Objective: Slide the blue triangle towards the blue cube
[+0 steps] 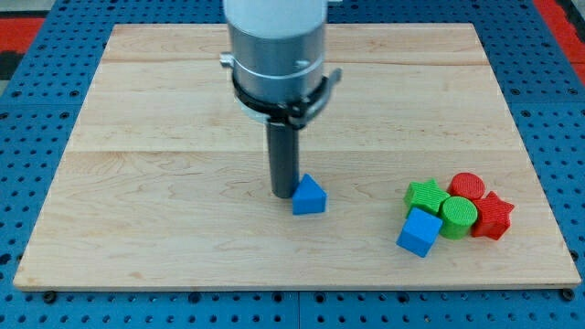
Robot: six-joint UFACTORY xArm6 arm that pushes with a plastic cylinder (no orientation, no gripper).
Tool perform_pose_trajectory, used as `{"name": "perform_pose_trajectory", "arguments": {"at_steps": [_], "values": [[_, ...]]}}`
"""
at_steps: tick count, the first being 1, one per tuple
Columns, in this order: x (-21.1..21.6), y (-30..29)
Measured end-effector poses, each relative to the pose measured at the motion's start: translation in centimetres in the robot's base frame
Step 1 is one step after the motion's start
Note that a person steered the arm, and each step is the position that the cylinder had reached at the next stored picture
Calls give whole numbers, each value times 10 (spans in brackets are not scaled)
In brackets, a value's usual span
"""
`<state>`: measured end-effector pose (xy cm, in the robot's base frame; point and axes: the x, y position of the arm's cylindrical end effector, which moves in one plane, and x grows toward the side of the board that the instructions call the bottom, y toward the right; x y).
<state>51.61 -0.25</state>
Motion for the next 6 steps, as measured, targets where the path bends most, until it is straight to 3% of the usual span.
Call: {"name": "perform_pose_trajectory", "arguments": {"at_steps": [3, 4, 5, 6], "values": [[18, 18], [42, 10], [43, 10], [19, 10]]}}
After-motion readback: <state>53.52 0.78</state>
